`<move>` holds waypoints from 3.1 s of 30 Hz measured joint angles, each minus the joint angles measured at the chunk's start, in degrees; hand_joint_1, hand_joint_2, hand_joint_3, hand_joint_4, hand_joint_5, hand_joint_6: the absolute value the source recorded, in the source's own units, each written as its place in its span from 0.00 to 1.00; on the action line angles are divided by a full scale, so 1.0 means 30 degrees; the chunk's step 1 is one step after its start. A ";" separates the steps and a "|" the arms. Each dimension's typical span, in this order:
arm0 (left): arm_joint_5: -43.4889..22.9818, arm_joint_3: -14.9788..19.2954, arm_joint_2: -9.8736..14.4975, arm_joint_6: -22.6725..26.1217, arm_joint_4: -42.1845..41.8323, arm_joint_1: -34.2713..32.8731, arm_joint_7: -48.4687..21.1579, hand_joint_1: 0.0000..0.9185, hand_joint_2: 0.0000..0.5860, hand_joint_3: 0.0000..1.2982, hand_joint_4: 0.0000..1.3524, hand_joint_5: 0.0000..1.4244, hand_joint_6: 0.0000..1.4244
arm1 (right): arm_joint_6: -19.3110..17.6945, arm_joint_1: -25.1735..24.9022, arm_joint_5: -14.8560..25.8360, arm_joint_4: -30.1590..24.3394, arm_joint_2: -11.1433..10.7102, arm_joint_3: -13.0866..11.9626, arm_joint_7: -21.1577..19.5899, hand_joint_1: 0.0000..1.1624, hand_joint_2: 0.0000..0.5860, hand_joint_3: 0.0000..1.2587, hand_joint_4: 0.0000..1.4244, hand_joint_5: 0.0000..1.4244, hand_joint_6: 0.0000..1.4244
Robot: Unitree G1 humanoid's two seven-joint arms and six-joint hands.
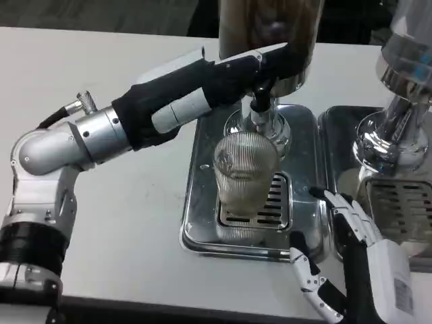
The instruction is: Grasp the cup under the faucet to collect the drink, then remove the cup.
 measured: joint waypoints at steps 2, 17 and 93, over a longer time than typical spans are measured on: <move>0.0162 -0.0070 0.0051 -0.0427 0.0000 0.0043 0.0163 0.00 0.07 0.06 0.00 0.01 0.00 | 0.0000 -0.0001 0.0000 0.0000 0.0000 -0.0003 0.0000 0.35 0.72 0.19 0.12 0.08 0.08; 0.1596 -0.1339 0.0573 -0.3918 0.0435 0.0118 0.2012 0.00 0.07 0.05 0.00 0.01 0.00 | -0.0002 0.0122 0.0050 -0.0019 0.0001 -0.0037 0.0000 0.35 0.72 0.19 0.13 0.08 0.08; 0.5950 -0.5005 0.2770 -0.8849 -0.0242 0.0793 0.8921 0.00 0.08 0.05 0.00 0.00 0.00 | -0.2948 -0.3808 0.8223 0.2259 0.0247 -0.2557 0.8094 0.45 0.44 0.06 0.04 0.04 0.09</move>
